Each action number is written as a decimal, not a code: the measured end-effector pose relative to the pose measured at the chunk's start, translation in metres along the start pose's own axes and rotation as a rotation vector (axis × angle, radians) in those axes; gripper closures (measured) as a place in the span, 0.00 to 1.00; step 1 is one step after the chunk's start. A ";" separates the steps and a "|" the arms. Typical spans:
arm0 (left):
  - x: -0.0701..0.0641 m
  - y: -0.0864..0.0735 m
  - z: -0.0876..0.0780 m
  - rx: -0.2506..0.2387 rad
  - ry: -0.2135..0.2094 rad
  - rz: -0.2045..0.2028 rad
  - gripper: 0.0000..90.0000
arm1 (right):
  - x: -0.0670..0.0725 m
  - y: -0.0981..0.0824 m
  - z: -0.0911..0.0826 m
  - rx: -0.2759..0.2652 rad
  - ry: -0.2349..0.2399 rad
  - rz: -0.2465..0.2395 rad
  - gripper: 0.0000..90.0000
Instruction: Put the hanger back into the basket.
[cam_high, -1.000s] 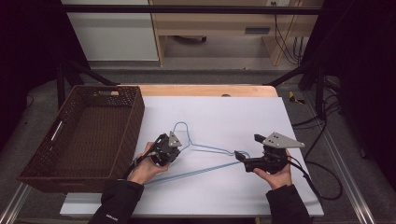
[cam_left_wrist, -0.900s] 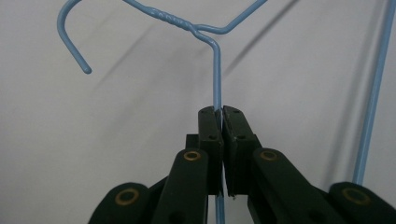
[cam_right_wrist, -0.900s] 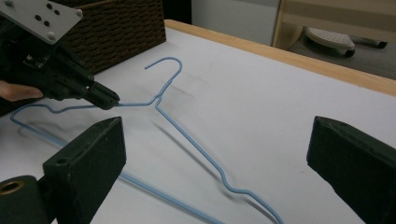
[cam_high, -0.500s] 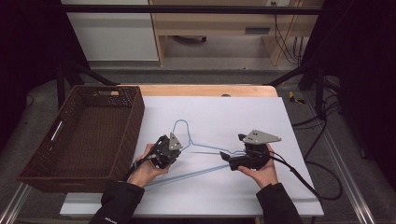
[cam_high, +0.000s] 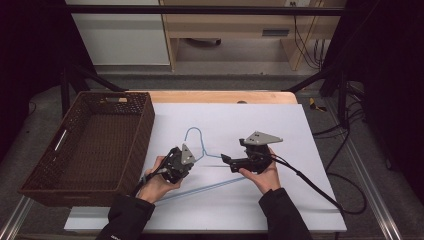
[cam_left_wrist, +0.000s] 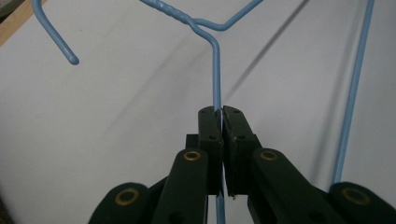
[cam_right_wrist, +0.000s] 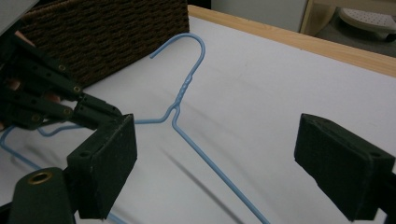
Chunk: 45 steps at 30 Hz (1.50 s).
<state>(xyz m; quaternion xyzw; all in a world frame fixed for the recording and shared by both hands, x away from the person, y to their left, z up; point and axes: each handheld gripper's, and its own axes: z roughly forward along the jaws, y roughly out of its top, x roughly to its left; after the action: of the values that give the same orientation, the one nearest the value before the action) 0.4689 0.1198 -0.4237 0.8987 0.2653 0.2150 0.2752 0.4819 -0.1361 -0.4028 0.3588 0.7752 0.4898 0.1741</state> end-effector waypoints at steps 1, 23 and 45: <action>0.000 0.000 0.000 0.001 -0.001 0.002 0.97 | 0.004 0.003 0.008 0.005 -0.006 0.007 0.16; -0.004 -0.003 -0.004 -0.011 0.001 0.002 0.97 | 0.020 0.019 0.071 0.069 0.015 0.067 0.40; -0.005 -0.003 -0.003 -0.012 0.004 0.018 0.97 | 0.022 0.013 0.093 0.111 0.070 0.140 0.88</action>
<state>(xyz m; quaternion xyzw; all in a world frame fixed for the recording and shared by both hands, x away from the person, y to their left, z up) 0.4621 0.1197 -0.4242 0.8990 0.2567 0.2208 0.2779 0.5302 -0.0578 -0.4320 0.4039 0.7799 0.4692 0.0921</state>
